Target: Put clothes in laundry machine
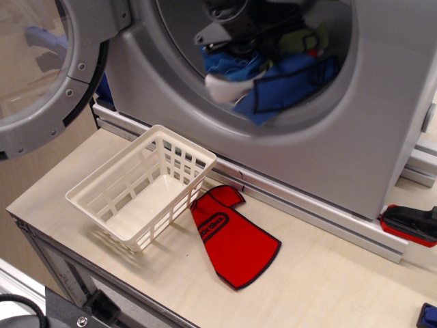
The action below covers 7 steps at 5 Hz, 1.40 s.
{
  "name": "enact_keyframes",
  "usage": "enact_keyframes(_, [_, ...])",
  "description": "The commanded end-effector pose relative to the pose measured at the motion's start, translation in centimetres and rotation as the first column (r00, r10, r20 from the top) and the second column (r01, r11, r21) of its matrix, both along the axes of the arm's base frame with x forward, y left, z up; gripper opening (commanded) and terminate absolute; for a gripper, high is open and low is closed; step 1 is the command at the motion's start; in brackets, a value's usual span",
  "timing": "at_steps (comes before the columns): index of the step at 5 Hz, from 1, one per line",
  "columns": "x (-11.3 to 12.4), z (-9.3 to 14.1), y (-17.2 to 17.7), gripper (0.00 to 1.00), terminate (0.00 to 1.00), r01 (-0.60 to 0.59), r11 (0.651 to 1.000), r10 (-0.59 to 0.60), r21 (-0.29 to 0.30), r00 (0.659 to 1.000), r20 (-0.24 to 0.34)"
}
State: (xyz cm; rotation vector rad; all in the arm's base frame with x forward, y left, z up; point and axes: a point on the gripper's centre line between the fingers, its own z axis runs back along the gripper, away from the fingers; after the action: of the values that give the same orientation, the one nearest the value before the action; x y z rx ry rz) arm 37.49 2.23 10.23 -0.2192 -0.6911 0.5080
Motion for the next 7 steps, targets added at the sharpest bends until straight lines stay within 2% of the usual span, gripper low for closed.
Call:
enact_keyframes(1, [2.4,1.4,-0.6,0.0,0.0,-0.018,1.0,0.017,0.009,0.994,0.106])
enact_keyframes(2, [2.6,1.1,-0.1,1.0,0.0,-0.055,0.998,0.055,0.008,0.998,0.03])
enact_keyframes(3, [1.3,1.0,0.1,1.0,0.0,-0.015,0.999,0.015,0.049,1.0,-0.007])
enact_keyframes(4, [-1.0,1.1,0.6,1.0,0.0,0.104,0.986,-0.108,0.133,0.994,0.021])
enact_keyframes(5, [-2.5,1.4,1.5,1.0,0.0,0.138,0.979,-0.144,0.15,0.989,0.028])
enact_keyframes(6, [-5.3,2.1,2.4,1.0,0.0,0.18,0.974,-0.185,0.136,0.982,0.026])
enact_keyframes(7, [-8.4,2.8,3.0,1.0,0.0,0.231,0.963,-0.226,0.136,0.973,-0.048])
